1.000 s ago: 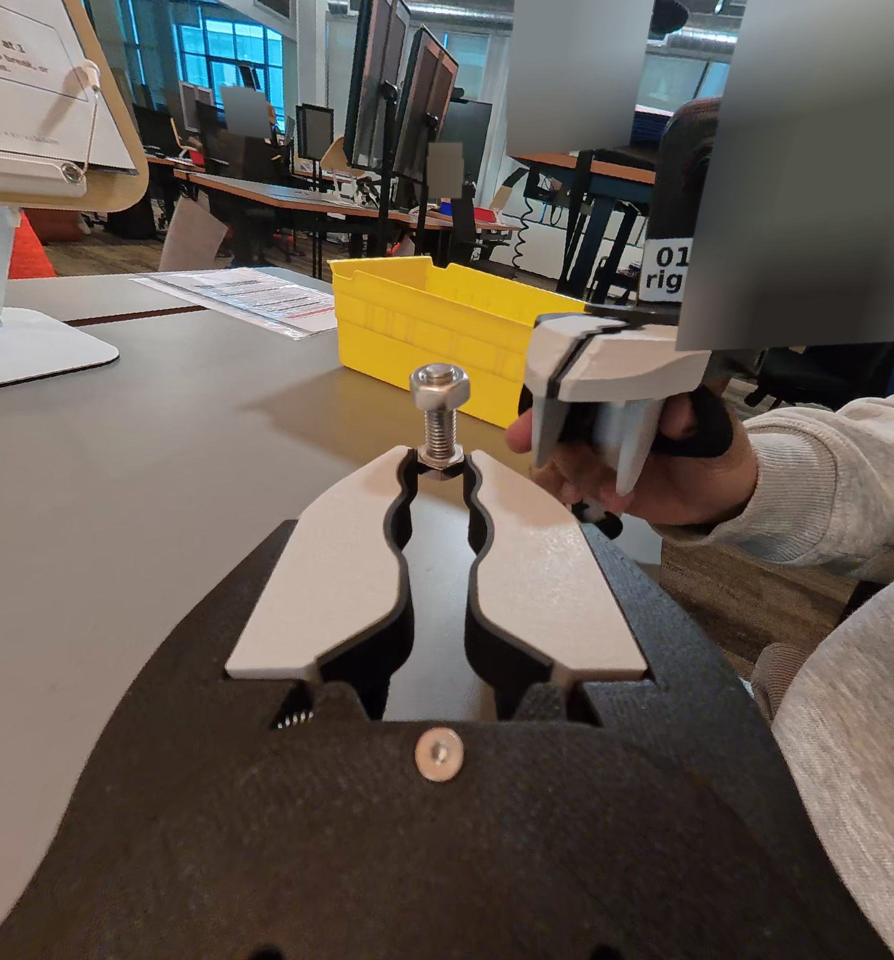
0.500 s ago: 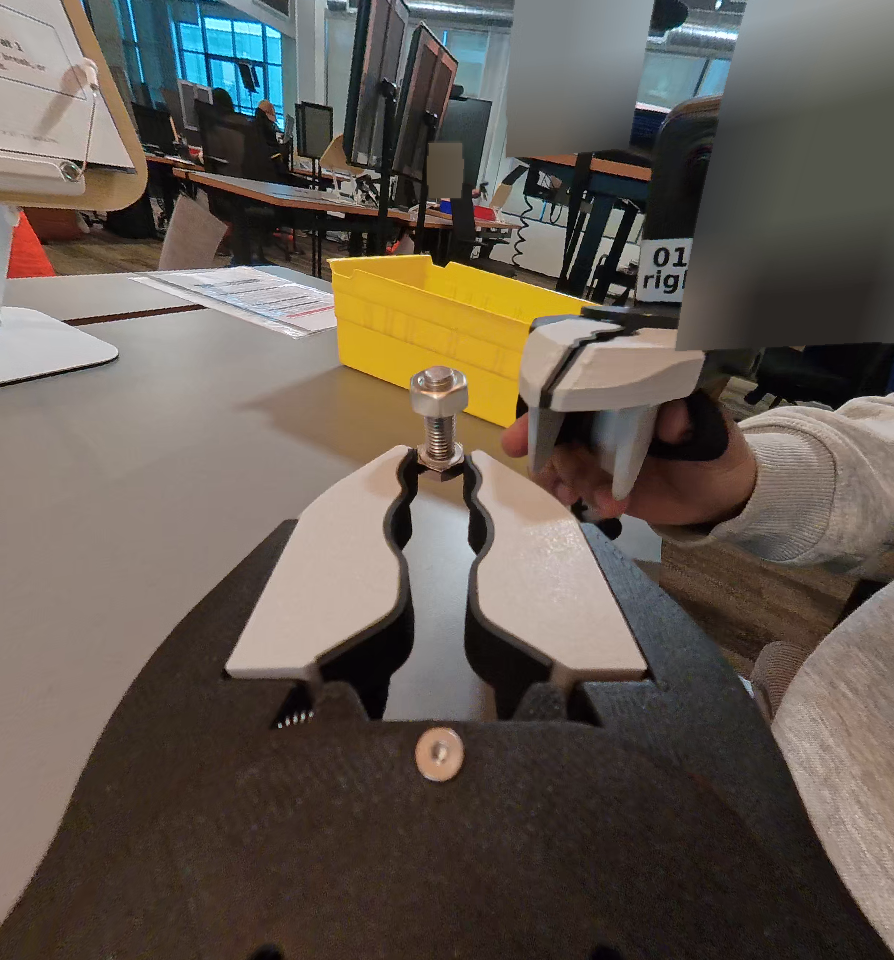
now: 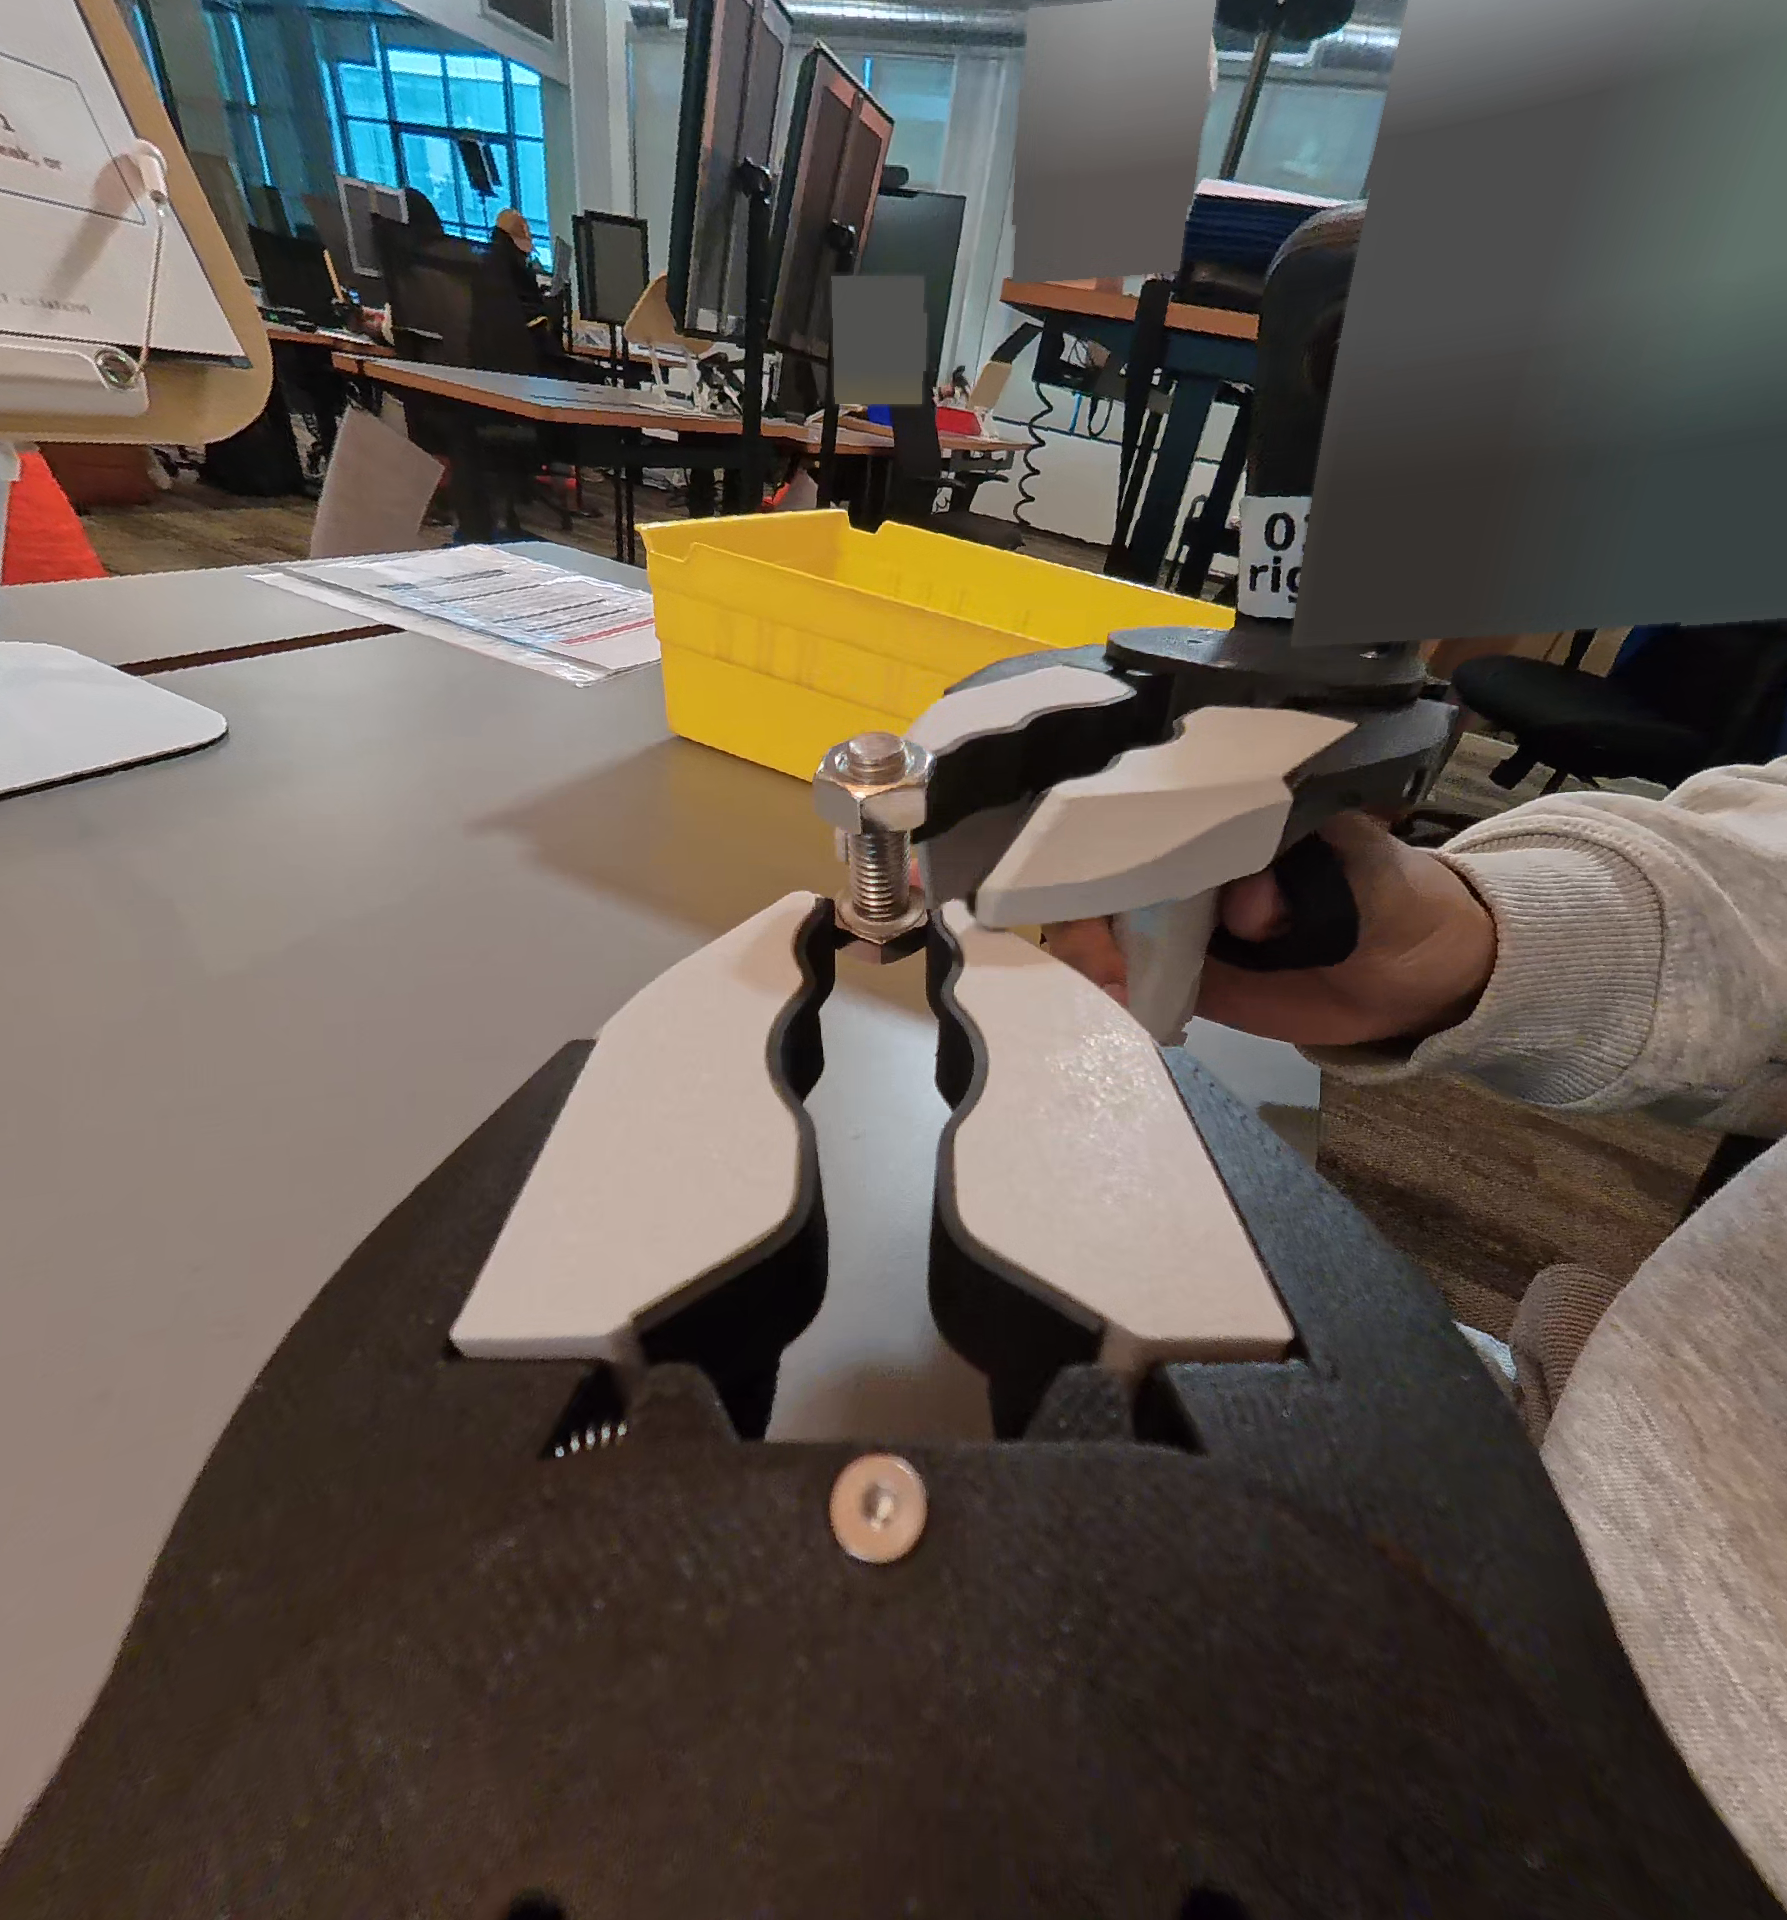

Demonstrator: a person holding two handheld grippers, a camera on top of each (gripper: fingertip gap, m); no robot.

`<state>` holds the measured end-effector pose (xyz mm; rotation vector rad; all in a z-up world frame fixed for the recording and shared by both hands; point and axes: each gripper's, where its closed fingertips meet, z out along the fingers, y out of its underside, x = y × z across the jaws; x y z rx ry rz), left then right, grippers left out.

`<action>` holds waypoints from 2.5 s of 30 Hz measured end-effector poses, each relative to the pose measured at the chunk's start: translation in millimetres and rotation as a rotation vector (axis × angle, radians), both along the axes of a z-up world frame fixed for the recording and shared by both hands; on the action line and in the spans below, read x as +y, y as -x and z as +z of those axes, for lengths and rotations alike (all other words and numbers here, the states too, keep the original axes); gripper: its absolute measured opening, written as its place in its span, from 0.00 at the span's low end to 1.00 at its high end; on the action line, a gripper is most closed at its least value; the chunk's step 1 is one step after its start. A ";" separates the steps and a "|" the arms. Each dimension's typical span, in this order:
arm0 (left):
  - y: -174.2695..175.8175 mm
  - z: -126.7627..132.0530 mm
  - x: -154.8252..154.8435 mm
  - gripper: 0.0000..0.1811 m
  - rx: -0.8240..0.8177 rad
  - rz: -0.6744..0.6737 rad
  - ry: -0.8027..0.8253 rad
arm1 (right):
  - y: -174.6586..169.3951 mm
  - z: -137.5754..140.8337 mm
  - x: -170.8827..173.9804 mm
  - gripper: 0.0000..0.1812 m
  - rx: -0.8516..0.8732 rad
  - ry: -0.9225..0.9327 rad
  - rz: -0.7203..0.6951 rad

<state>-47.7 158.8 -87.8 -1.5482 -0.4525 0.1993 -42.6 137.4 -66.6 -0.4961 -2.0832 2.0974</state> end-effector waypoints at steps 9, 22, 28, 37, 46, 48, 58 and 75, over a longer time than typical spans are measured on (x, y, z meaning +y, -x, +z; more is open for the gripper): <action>-5.2 1.1 3.0 0.09 0.031 -0.021 0.007 | 1.7 -2.1 1.6 0.06 -0.002 -0.013 -0.008; -9.3 6.4 3.1 0.13 0.021 -0.054 -0.050 | -0.1 1.7 2.2 0.05 -0.029 0.031 0.017; -8.7 7.2 2.5 0.09 0.036 -0.045 -0.046 | -0.6 2.3 2.1 0.05 -0.030 0.036 0.020; -8.8 8.3 2.0 0.09 0.048 -0.049 -0.038 | -1.0 3.5 1.9 0.05 -0.015 0.026 0.012; -6.8 9.4 0.0 0.09 0.044 -0.059 -0.032 | 0.9 4.9 3.1 0.09 -0.063 0.059 0.016; -6.5 8.5 0.3 0.09 0.042 -0.057 -0.028 | 4.1 6.8 5.4 0.14 -0.051 0.072 -0.006; 7.5 13.6 -10.7 0.09 0.022 0.028 -0.061 | -17.7 21.3 2.8 0.02 -0.063 0.122 0.126; 9.2 8.3 -10.0 0.09 0.030 0.051 -0.021 | -18.2 19.7 -1.6 0.04 0.096 0.049 0.071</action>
